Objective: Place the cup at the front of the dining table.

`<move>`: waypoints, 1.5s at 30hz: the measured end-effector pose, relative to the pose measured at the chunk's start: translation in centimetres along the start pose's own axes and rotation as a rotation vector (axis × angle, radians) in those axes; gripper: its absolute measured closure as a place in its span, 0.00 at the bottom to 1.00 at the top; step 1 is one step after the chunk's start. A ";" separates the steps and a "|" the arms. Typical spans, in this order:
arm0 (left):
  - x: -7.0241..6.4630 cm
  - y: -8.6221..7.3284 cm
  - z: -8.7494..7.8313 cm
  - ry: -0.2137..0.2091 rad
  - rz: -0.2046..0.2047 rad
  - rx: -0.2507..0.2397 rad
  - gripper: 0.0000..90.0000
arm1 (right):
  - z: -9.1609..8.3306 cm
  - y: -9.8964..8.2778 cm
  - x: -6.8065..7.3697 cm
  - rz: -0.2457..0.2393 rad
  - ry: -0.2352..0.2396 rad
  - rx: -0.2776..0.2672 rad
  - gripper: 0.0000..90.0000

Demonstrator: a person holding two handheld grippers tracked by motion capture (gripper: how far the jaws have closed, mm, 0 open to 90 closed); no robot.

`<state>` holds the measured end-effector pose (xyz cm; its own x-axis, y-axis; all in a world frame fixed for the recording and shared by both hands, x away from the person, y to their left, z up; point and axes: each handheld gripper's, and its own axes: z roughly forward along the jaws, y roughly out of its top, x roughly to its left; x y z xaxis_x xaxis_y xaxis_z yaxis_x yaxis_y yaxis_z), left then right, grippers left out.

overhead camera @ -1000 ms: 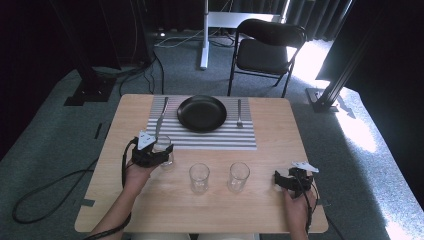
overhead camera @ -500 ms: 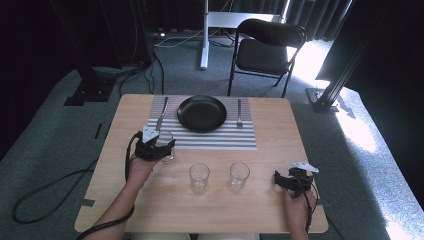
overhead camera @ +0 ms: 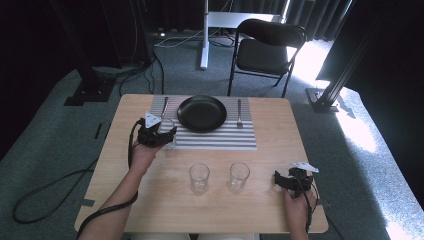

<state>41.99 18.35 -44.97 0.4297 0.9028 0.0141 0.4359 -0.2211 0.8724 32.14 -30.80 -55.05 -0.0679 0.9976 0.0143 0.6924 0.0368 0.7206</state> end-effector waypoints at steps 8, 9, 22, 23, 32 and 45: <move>0.2 0.7 1.5 0.016 -0.030 0.006 0.33 | 0.0 0.0 0.0 0.000 0.000 0.000 0.14; 0.2 0.8 1.6 0.022 -0.025 0.005 0.33 | 0.0 0.0 0.0 0.000 0.000 0.000 0.14; 0.9 1.3 3.5 0.055 -0.023 0.025 0.33 | 0.0 0.0 0.0 0.000 0.000 0.000 0.14; 1.1 1.3 3.6 0.053 -0.030 0.024 0.33 | 0.0 0.0 0.0 0.000 0.000 0.000 0.14; 1.9 1.1 4.5 0.054 -0.027 0.015 0.33 | 0.0 0.0 0.0 0.000 0.000 -0.001 0.14; 2.3 1.2 6.6 0.055 -0.022 0.019 0.33 | 0.0 0.0 0.0 0.000 0.000 -0.001 0.14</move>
<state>48.73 17.68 -47.08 0.3755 0.9266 0.0223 0.4597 -0.2071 0.8636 32.15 -30.80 -55.06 -0.0681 0.9976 0.0145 0.6920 0.0368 0.7209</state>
